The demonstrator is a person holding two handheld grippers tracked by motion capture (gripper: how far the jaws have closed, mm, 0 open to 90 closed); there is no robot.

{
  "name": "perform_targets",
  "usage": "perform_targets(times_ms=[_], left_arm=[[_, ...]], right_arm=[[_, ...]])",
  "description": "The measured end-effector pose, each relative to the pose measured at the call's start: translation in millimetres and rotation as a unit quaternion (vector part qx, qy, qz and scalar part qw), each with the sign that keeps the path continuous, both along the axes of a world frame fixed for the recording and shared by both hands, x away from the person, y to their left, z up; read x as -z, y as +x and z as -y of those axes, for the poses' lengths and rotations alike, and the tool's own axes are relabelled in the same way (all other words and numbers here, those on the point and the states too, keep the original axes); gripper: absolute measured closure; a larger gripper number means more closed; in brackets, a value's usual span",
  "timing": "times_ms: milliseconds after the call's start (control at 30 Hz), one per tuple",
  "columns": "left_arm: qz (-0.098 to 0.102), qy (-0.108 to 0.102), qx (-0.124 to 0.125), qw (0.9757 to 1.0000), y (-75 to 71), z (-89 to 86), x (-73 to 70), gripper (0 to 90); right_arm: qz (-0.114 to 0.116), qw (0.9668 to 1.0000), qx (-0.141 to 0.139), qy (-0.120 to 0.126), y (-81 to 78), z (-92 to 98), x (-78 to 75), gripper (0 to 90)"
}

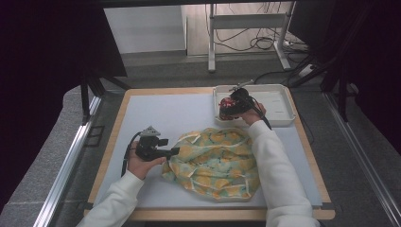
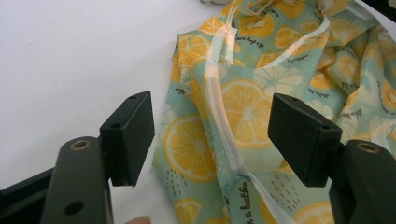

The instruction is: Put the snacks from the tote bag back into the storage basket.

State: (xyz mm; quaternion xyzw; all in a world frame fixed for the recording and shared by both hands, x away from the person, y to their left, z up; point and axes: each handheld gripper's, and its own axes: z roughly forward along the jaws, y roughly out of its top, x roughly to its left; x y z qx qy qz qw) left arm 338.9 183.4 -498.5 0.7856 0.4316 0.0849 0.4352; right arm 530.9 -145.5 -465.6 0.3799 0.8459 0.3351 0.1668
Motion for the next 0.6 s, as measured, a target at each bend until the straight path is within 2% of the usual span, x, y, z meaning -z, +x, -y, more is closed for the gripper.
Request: perform_targets(times_ms=[400,533,567,600], left_arm=[[0.001,-0.001,0.000,1.0000,0.1,-0.1,0.3,31.6],[0.000,0.000,0.001,1.0000,0.1,0.0,0.3,31.6],[0.000,-0.001,0.001,1.0000,0.0,0.1,0.2,31.6],[0.000,-0.001,0.001,1.0000,0.0,0.1,0.2,31.6]], right_arm=[[-0.012,0.9998,-0.007,-0.011,1.3,-2.0,11.7,25.4],[-0.009,0.9999,-0.006,-0.010,1.0,-2.2,12.7,24.9],[-0.014,0.9999,-0.009,0.000,1.1,-1.7,12.6,21.1],[-0.014,0.9999,-0.009,0.000,1.1,-1.7,12.6,21.1]])
